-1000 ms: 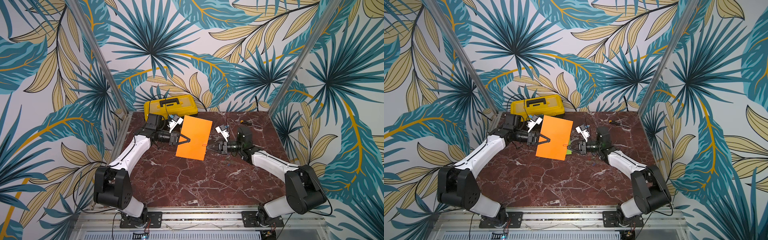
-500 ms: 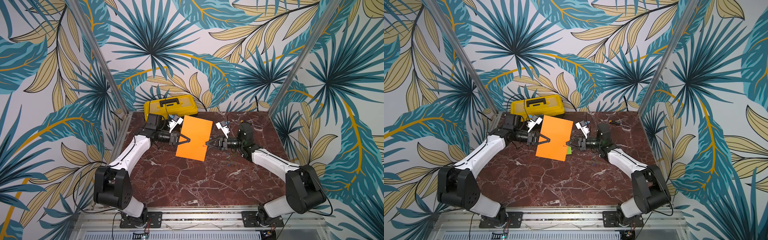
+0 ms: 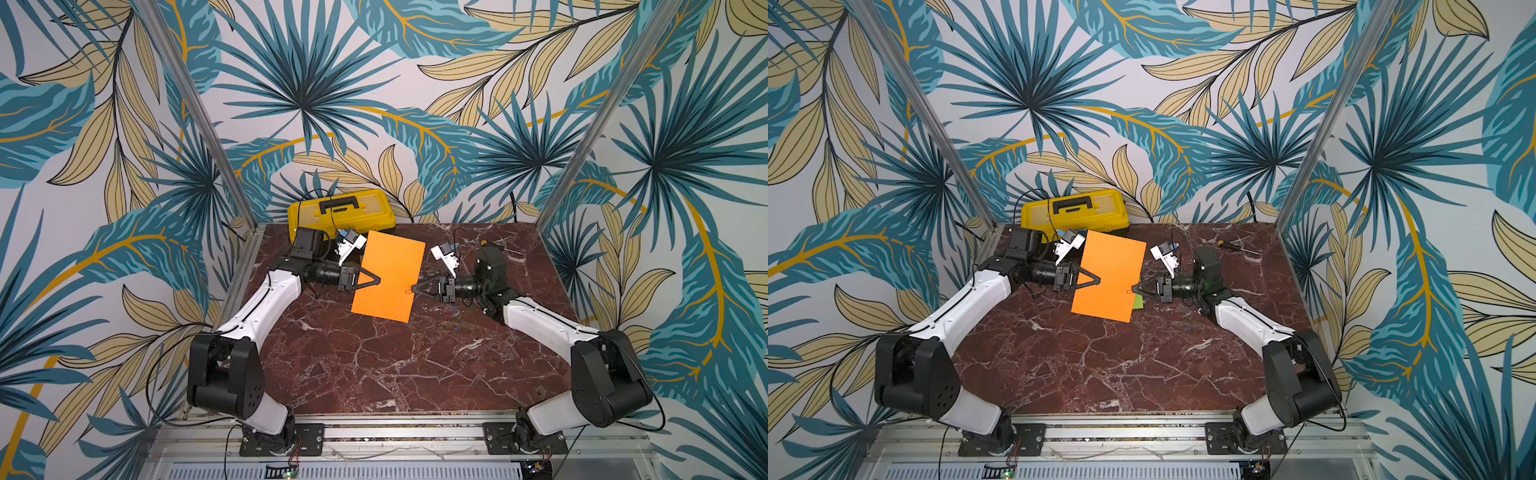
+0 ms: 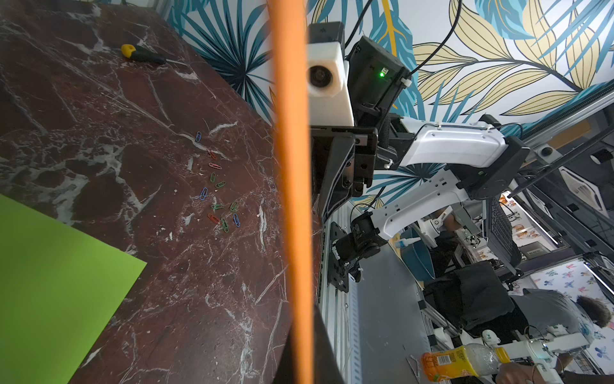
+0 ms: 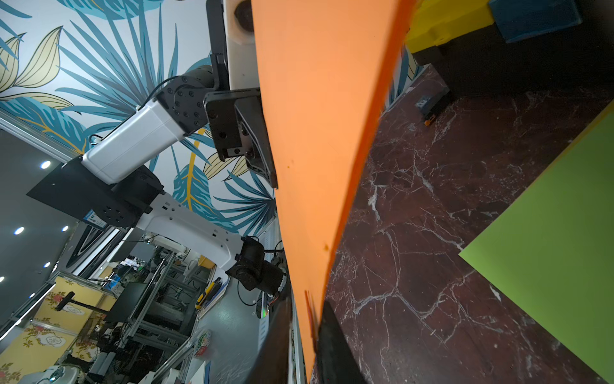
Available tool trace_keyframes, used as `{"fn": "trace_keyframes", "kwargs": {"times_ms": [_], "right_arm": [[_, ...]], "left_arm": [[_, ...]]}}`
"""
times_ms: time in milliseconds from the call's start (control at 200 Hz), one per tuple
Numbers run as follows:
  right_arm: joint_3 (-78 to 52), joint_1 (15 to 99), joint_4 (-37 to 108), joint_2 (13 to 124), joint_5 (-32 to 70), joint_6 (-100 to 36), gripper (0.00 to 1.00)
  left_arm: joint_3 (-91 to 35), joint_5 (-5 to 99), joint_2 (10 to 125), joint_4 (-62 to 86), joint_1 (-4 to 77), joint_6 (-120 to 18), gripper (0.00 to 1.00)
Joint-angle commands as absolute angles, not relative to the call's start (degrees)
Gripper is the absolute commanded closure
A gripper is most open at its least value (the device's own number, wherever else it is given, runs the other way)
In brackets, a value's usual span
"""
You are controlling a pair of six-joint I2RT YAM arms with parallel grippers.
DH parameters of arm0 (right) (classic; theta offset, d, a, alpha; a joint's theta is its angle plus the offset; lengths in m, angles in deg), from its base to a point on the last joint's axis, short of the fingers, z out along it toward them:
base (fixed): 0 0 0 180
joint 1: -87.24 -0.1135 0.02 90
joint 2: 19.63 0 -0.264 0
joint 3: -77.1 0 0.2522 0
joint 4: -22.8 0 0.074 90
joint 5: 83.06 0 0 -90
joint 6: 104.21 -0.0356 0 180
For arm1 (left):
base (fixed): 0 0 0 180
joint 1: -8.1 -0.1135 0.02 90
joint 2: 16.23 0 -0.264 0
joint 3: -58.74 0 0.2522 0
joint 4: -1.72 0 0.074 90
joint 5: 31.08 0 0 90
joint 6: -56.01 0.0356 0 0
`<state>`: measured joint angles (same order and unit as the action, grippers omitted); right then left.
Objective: Unclip the paperclips from the documents
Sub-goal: Remove the paper clip from the document.
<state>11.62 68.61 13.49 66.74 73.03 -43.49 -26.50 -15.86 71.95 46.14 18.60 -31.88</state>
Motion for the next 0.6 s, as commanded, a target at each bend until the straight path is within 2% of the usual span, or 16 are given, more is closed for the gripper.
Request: {"fn": "trace_keyframes", "kwargs": {"times_ms": [0, 391, 596], "right_arm": [[11.75, 68.48, 15.64, 66.94, 74.68, -41.57, 0.82], [11.77, 68.44, 15.91, 66.77, 73.49, -40.90, 0.96], [11.75, 68.48, 15.91, 67.16, 73.36, -41.02, 0.98]], "left_arm": [[-25.75, -16.23, 70.96, 45.13, 18.21, -30.97, 1.00], [-25.85, -16.18, 71.05, 45.10, 18.14, -31.07, 1.00], [-25.59, -16.14, 70.53, 45.05, 18.20, -30.92, 1.00]]}}
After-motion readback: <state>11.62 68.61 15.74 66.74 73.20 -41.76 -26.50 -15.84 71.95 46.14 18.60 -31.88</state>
